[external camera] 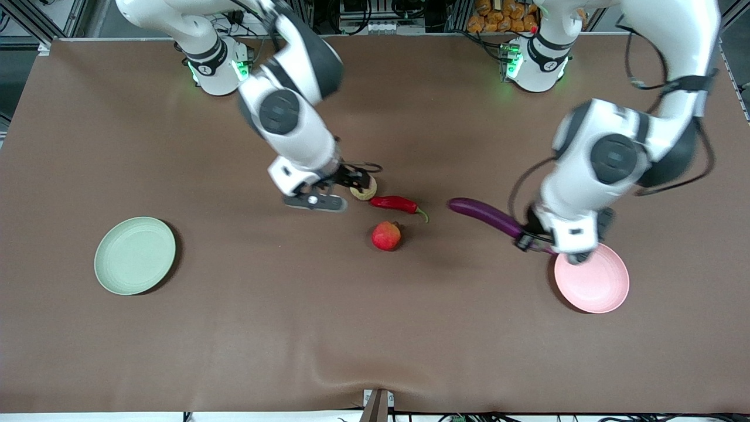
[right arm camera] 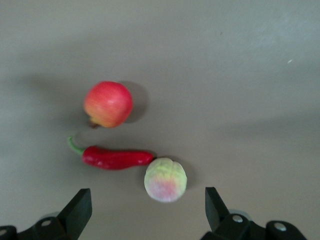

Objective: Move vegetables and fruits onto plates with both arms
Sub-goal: 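Carry the eggplant to the pink plate while the right gripper grasps the apple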

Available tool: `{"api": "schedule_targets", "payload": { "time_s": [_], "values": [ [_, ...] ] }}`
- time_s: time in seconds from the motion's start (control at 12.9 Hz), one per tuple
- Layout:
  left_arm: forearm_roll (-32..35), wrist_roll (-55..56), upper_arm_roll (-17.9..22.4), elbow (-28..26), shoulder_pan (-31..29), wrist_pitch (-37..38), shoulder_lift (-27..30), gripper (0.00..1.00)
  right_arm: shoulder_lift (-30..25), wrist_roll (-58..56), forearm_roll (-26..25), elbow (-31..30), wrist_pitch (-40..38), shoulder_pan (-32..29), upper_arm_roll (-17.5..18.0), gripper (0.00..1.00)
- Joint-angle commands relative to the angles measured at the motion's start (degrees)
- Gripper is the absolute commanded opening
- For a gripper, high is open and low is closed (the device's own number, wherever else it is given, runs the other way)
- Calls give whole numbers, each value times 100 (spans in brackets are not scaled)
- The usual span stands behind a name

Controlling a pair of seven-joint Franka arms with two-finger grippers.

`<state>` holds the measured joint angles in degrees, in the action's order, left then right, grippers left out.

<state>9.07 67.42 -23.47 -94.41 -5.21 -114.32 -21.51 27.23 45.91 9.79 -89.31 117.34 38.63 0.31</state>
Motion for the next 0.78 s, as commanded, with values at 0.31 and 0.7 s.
{"api": "schedule_targets", "payload": {
  "time_s": [0.31, 0.7],
  "values": [
    [41, -3479, -17, 107, -1447, -72, -827, 0, 1599, 1025, -100, 1812, 444, -137, -75, 100],
    [507, -4404, -8, 1161, -1791, -371, -2163, 0, 1952, 1666, -100, 1838, 675, 56, -75, 100]
  ]
}}
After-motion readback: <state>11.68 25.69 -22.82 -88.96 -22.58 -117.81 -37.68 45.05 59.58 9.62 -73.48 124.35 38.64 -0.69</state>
